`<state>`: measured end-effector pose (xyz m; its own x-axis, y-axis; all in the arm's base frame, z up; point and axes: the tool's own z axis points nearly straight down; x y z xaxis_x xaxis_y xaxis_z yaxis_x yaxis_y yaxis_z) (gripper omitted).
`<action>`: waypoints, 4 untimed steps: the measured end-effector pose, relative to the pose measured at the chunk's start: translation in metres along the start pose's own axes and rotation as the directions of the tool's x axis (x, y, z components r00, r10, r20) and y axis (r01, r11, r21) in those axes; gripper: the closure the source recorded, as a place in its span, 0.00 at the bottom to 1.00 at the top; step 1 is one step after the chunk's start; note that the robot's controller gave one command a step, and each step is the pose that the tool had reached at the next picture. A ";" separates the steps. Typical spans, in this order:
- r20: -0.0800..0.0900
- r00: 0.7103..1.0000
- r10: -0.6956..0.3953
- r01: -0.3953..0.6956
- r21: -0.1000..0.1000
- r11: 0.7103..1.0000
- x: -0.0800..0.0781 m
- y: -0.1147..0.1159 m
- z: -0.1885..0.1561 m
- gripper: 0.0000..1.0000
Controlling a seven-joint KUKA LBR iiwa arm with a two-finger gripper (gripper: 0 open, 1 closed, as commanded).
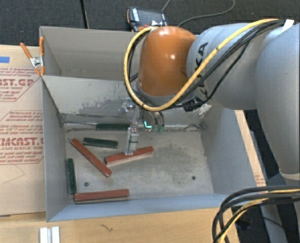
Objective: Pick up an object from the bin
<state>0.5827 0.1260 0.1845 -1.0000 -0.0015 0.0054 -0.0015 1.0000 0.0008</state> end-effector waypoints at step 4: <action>0.008 1.000 -0.028 0.028 0.003 1.000 0.004 -0.081 -0.048 1.00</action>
Offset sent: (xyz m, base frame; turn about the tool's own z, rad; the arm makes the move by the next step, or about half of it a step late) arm -0.0073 -0.0324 -0.1145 -0.0001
